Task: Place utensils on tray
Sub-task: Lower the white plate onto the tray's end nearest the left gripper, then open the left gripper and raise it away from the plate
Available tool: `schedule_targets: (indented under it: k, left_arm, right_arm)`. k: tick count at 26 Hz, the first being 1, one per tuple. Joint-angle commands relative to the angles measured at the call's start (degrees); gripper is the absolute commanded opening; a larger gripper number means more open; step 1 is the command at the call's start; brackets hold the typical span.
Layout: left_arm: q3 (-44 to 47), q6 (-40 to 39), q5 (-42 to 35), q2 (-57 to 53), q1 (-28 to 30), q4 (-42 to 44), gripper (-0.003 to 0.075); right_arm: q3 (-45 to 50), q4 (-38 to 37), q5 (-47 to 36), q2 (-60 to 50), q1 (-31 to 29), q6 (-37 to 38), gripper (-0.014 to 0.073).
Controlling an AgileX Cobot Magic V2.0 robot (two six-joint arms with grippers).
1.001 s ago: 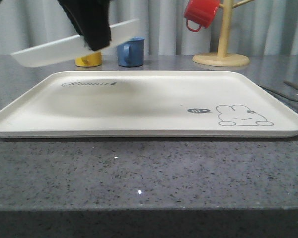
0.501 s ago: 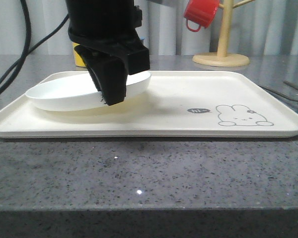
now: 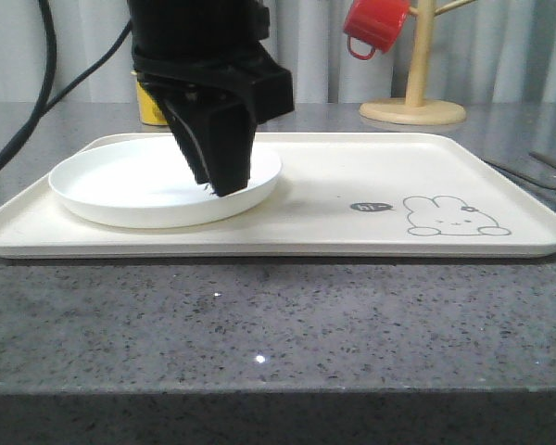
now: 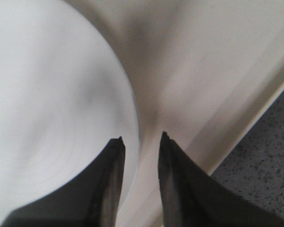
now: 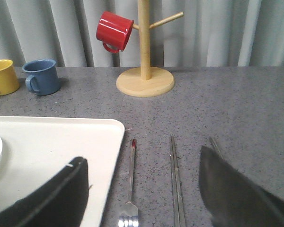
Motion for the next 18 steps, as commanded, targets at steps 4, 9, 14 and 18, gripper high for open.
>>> schedule_targets:
  k: [4, 9, 14, 18]
  left_arm:
    - [-3.16, -3.25, -4.04, -8.83, 6.01, -0.21, 0.0183]
    - [-3.16, -3.78, -4.04, -13.5, 16.22, -1.53, 0.0103]
    - [-0.14, -3.78, -4.53, -18.44, 26.59, -1.92, -0.002]
    - [7.27, -3.78, -8.06, -24.11, 34.49, -1.92, -0.0019]
  right_arm:
    - [-2.05, 0.4, -4.54, 0.49, -0.41, -0.38, 0.0521]
    - [-2.05, 0.4, -4.54, 0.49, -0.41, -0.38, 0.0521]
    - [-2.05, 0.4, -4.54, 0.49, -0.41, -0.38, 0.0521]
    - [-2.05, 0.4, -4.54, 0.49, -0.41, -0.38, 0.0521]
